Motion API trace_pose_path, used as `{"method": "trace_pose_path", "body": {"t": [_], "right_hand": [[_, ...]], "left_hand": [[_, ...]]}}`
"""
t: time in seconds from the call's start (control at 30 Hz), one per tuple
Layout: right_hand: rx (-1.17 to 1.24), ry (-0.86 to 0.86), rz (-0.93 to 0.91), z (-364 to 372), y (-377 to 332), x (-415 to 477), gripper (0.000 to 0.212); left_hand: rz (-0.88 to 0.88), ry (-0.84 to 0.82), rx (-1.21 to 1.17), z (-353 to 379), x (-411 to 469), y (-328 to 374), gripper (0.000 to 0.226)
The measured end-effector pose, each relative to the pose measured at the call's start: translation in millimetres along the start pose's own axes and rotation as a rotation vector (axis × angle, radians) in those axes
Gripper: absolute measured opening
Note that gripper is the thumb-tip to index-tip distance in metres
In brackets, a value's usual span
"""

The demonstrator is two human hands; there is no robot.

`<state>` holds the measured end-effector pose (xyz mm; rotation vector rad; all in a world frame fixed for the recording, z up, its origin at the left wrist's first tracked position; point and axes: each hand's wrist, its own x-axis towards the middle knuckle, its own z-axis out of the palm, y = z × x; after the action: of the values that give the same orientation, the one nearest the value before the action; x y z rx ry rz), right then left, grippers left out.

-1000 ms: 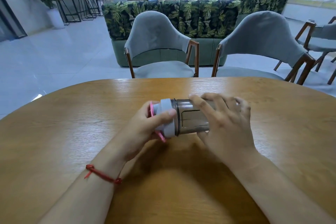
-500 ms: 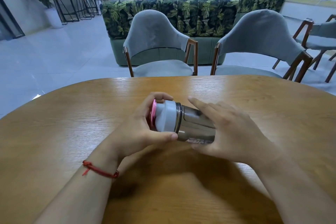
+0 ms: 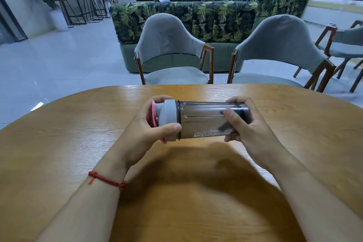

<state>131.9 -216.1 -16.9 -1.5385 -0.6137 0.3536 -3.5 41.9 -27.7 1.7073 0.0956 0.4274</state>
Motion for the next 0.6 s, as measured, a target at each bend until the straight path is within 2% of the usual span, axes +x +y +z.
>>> {"method": "trace_pose_path", "body": {"t": [0.13,0.4,0.6], "right_hand": [[0.03,0.006,0.03,0.2,1.2,1.8,0.055],[0.028,0.028,-0.074,0.5,6.1,0.4,0.061],[0.037,0.016,-0.109,1.5,8.0,1.9,0.065]], "left_hand": [[-0.027,-0.012,0.0,1.8,-0.1,-2.0,0.079],[-0.155,-0.022,-0.245,4.8,5.2,0.6,0.079],[-0.213,-0.029,-0.254,3.7,3.9,4.8,0.072]]}}
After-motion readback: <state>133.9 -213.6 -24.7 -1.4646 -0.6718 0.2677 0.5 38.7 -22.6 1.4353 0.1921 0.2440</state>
